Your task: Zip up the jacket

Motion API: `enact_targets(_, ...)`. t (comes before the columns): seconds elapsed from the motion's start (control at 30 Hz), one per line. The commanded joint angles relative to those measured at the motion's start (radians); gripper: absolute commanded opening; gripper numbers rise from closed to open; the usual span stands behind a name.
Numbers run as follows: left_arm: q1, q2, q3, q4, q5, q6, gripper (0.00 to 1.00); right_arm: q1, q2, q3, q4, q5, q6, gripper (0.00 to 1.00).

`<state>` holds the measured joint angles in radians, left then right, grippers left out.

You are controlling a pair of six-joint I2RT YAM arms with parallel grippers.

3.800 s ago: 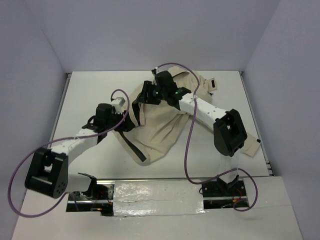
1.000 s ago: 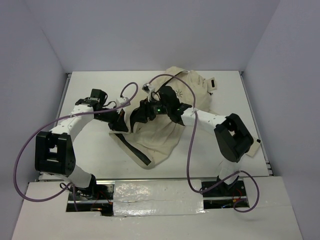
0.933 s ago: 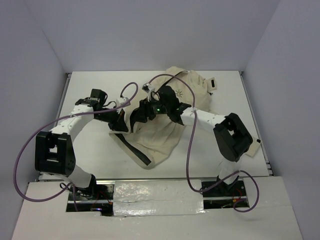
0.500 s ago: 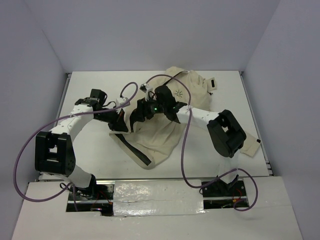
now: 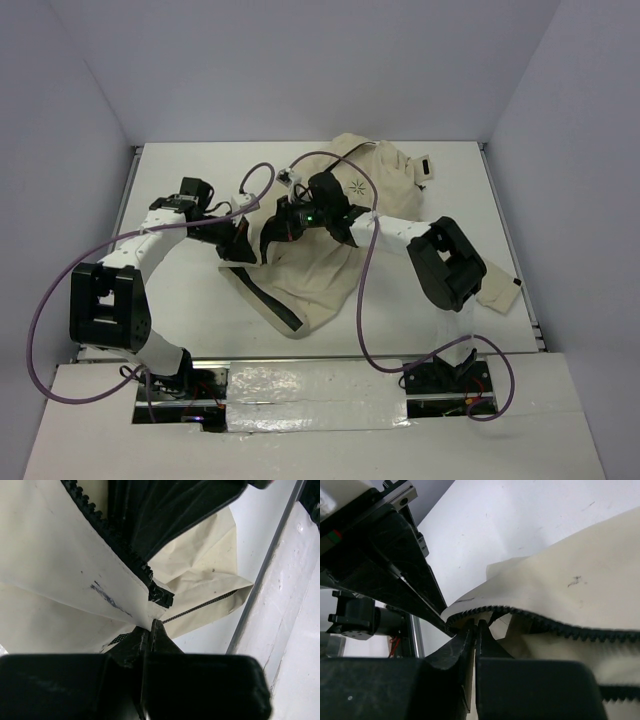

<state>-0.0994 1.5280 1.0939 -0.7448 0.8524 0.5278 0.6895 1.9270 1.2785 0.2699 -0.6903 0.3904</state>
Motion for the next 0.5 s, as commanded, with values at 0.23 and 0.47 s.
enact_targets(0.23, 0.020, -0.023, -0.141, 0.315, 0.117, -0.323, 0.74, 0.008, 0.003, -0.007, 0.124, -0.035, 0.067, 0.00)
enact_targets(0.47, 0.020, -0.023, -0.190, 0.432, 0.094, -0.396, 0.57, 0.008, -0.014, -0.042, 0.160, -0.029, 0.084, 0.00)
